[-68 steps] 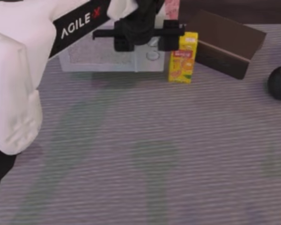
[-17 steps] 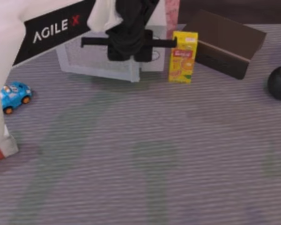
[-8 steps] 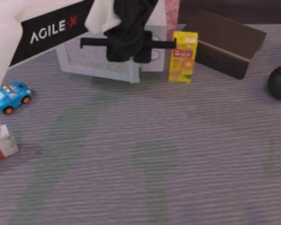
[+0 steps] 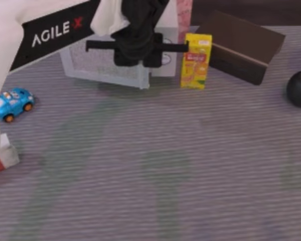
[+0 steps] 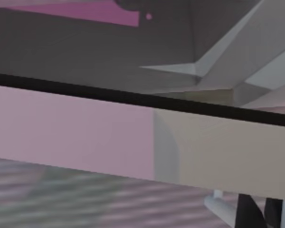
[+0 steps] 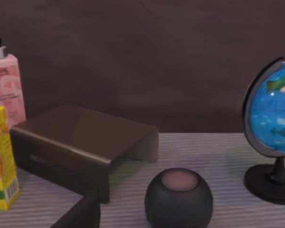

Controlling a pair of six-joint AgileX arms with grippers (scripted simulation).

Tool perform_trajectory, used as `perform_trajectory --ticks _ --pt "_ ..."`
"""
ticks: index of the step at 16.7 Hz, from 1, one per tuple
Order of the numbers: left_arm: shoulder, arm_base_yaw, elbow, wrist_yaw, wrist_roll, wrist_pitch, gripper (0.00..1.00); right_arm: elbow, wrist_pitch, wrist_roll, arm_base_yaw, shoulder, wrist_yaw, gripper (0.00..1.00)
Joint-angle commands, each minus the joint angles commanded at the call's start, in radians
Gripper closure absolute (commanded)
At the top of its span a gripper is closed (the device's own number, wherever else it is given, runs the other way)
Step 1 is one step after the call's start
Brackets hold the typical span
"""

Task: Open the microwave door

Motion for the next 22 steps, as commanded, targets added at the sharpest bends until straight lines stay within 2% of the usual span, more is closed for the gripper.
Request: perform_trajectory --ticks 11,18,22 --pt "0.003 -0.006 -0.006 0.005 -0.001 0.002 1.00 0.000 0.000 0.000 0.000 0.000 0.000 0.00" --pt "-0.095 0.014 -0.148 0.055 0.107 0.075 1.00 0.000 0.000 0.000 0.000 0.000 0.000 0.00" --pt "-0.097 0.014 -0.149 0.055 0.108 0.076 1.00 0.000 0.000 0.000 0.000 0.000 0.000 0.00"
